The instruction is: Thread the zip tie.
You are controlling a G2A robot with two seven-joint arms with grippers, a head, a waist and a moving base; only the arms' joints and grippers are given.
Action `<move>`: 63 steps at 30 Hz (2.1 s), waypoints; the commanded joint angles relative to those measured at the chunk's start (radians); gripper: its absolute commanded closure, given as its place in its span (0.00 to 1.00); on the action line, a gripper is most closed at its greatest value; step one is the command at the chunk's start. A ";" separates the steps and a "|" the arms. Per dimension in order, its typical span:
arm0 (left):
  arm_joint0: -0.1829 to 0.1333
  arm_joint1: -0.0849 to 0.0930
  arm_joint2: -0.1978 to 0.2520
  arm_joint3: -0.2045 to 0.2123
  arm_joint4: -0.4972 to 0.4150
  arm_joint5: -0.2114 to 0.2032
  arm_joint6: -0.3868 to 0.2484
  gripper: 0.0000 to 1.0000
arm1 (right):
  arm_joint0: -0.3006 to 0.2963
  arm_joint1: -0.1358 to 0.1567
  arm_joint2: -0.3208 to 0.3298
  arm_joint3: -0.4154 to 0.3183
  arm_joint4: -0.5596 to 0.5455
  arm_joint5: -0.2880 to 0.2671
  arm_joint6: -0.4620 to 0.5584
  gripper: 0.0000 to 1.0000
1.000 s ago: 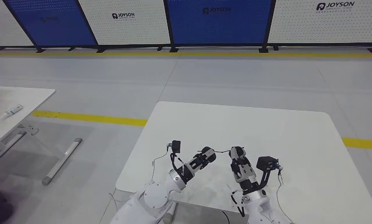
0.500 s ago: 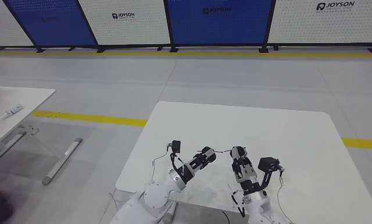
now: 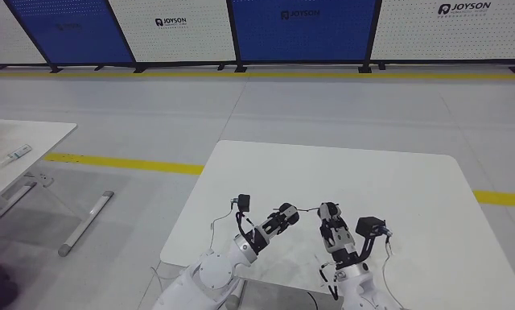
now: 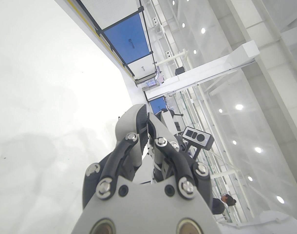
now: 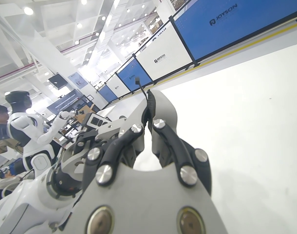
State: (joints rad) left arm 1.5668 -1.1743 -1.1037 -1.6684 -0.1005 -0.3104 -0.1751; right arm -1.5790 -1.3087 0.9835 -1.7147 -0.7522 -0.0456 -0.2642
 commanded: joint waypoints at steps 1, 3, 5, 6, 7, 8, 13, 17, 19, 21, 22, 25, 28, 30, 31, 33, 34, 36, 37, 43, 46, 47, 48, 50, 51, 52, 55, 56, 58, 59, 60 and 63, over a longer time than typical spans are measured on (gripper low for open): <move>0.000 0.000 0.000 0.000 0.000 0.000 0.000 1.00 | -0.005 0.000 0.004 -0.005 -0.002 -0.002 -0.003 1.00; 0.000 0.000 0.000 0.000 0.000 0.000 0.000 1.00 | -0.009 -0.001 0.008 -0.009 -0.004 -0.002 -0.002 1.00; 0.000 0.000 0.000 0.000 0.000 0.000 0.000 1.00 | -0.011 -0.001 0.010 -0.010 -0.006 -0.001 0.003 1.00; 0.000 0.000 0.000 0.000 0.000 0.000 0.000 1.00 | -0.012 -0.002 0.010 -0.011 -0.009 -0.001 0.008 1.00; 0.000 0.000 0.000 0.000 0.000 0.000 0.000 1.00 | -0.012 -0.002 0.010 -0.011 -0.011 -0.001 0.011 1.00; 0.000 0.000 0.000 0.000 0.000 0.000 0.000 1.00 | -0.012 -0.003 0.009 -0.010 -0.012 0.000 0.014 1.00; 0.000 0.000 0.000 0.000 0.000 0.000 0.000 1.00 | -0.010 -0.006 0.008 -0.007 -0.015 0.002 0.024 1.00; 0.000 0.000 0.000 0.000 0.000 0.000 0.000 1.00 | -0.004 -0.009 0.009 -0.001 -0.016 0.007 0.035 1.00; 0.000 0.000 0.000 0.000 0.000 0.000 0.000 1.00 | -0.002 -0.010 0.008 0.002 -0.015 0.008 0.040 1.00; 0.000 0.000 0.000 0.000 0.000 0.000 0.000 1.00 | 0.001 -0.012 0.007 0.006 -0.010 0.003 0.046 1.00; 0.000 0.000 0.000 0.000 0.000 0.000 0.000 1.00 | 0.003 -0.013 0.006 0.008 -0.004 -0.002 0.051 1.00; 0.000 0.000 0.000 0.000 0.000 0.000 0.000 1.00 | 0.013 -0.016 0.008 0.022 0.038 -0.027 0.060 1.00; 0.000 0.000 0.000 0.000 0.000 0.000 0.000 1.00 | 0.021 -0.019 0.010 0.042 0.072 -0.056 0.061 1.00; 0.000 0.000 0.000 0.000 0.000 0.000 0.000 1.00 | 0.026 -0.022 0.009 0.057 0.076 -0.063 0.057 1.00; 0.000 0.000 0.000 0.000 0.000 0.000 0.000 1.00 | 0.028 -0.023 0.008 0.062 0.078 -0.064 0.054 1.00; 0.000 0.000 0.000 0.000 0.000 0.000 0.000 1.00 | 0.032 -0.025 0.005 0.071 0.080 -0.065 0.051 1.00; 0.000 0.000 0.000 0.000 0.000 0.000 0.000 1.00 | 0.034 -0.026 0.001 0.077 0.079 -0.066 0.052 1.00; 0.000 0.000 0.000 0.000 0.000 0.000 0.000 1.00 | 0.038 -0.029 -0.004 0.085 0.076 -0.065 0.053 1.00; 0.000 0.000 0.000 0.000 0.000 0.000 0.000 1.00 | 0.040 -0.030 -0.006 0.089 0.076 -0.066 0.051 1.00; 0.000 0.000 0.000 0.000 0.000 0.000 0.000 1.00 | 0.044 -0.036 -0.009 0.106 0.099 -0.097 0.020 1.00; 0.000 0.000 0.000 0.000 0.000 0.000 0.000 1.00 | 0.045 -0.039 -0.004 0.115 0.112 -0.118 -0.004 1.00; 0.000 0.000 0.000 0.000 0.000 0.000 0.000 1.00 | 0.044 -0.040 -0.002 0.118 0.113 -0.123 -0.008 1.00; 0.000 0.000 0.000 0.000 0.000 0.000 0.000 1.00 | 0.043 -0.040 -0.001 0.119 0.112 -0.126 -0.010 1.00; 0.000 0.000 0.000 0.000 0.000 0.000 0.000 1.00 | 0.041 -0.040 0.002 0.119 0.108 -0.131 -0.014 1.00; 0.000 0.000 0.000 0.000 0.000 0.000 0.000 1.00 | 0.038 -0.040 0.005 0.119 0.104 -0.136 -0.018 1.00; 0.000 0.000 0.000 0.000 0.000 0.000 0.000 1.00 | 0.037 -0.040 0.006 0.119 0.100 -0.138 -0.019 1.00; 0.000 0.000 0.000 0.000 0.000 0.000 0.000 1.00 | 0.034 -0.041 0.008 0.121 0.083 -0.134 -0.022 1.00; 0.000 0.000 0.000 0.000 0.000 0.000 0.000 1.00 | 0.034 -0.041 0.007 0.122 0.080 -0.137 -0.021 1.00; 0.000 0.000 0.000 0.000 0.000 0.000 0.000 1.00 | 0.034 -0.041 0.005 0.124 0.063 -0.150 -0.018 1.00; 0.000 0.000 0.000 0.000 0.000 0.000 0.000 1.00 | 0.032 -0.041 0.004 0.124 0.055 -0.154 -0.019 1.00; 0.000 0.000 0.000 0.000 0.000 0.000 0.000 1.00 | 0.031 -0.041 0.005 0.124 0.050 -0.155 -0.019 1.00; 0.000 0.000 0.000 0.000 0.000 0.000 0.000 1.00 | 0.023 -0.041 0.012 0.115 0.029 -0.135 -0.050 1.00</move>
State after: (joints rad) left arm 1.5668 -1.1743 -1.1037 -1.6684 -0.1005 -0.3104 -0.1751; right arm -1.5543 -1.3497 0.9941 -1.5970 -0.7213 -0.1851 -0.3081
